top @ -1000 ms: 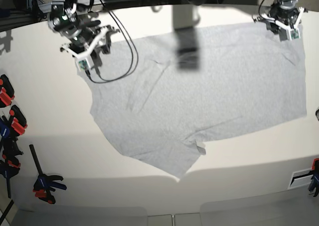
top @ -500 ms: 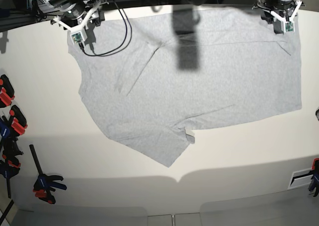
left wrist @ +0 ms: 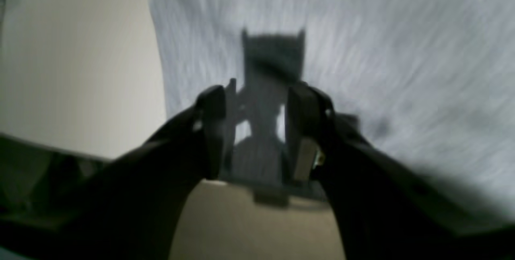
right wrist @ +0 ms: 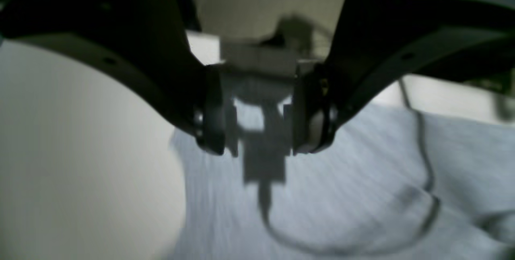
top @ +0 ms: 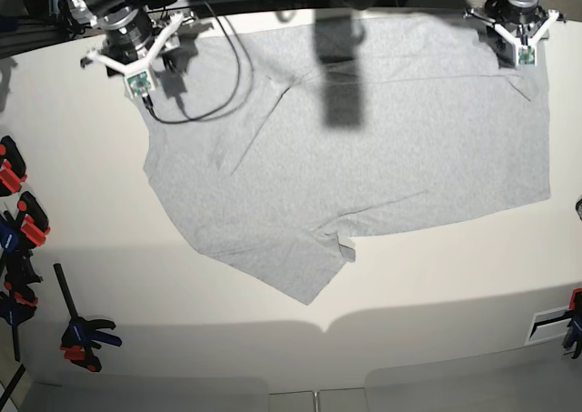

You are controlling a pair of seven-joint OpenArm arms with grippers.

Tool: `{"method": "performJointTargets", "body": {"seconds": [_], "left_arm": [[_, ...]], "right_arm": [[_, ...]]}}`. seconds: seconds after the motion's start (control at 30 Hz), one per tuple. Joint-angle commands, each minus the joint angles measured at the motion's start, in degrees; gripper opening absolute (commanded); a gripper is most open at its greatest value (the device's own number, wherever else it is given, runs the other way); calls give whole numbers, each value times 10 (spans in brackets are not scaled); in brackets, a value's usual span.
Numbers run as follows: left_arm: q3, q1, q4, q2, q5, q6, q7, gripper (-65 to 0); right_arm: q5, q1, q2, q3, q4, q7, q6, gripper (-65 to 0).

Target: Fold the T-shirt properly

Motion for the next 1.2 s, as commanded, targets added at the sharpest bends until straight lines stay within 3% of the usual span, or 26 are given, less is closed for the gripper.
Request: {"method": "performJointTargets", "body": {"seconds": [0.0, 0.07, 0.13, 0.43, 0.6, 0.87, 1.03, 1.17], "left_arm": [[-3, 5, 19, -5, 3, 2, -11, -420], [-3, 4, 35, -5, 3, 2, -11, -420], [-3, 5, 45, -5, 3, 2, -10, -420], [-3, 5, 47, -5, 3, 2, -9, -420], [-3, 5, 48, -5, 4, 2, -9, -420], [-3, 5, 47, -5, 4, 2, -9, -420], [-3, 5, 47, 4, 4, 2, 1, -420], [-3, 5, 47, 23, 4, 2, 0, -420]], "right_arm": [[25, 6, 4, -9, 21, 11, 36, -386], [60, 28, 10, -43, 25, 6, 94, -386], [57, 57, 17, -100, 24, -5, 118, -386], [-52, 206, 63, -411, 3, -27, 111, -386], [-85, 278, 66, -521, -97, -34, 108, -388], [-137, 377, 52, -623, -217, -12, 86, -388], [-137, 403, 25, -631, -227, -12, 76, -388], [-137, 415, 22, -630, -233, -12, 74, -388]]}}
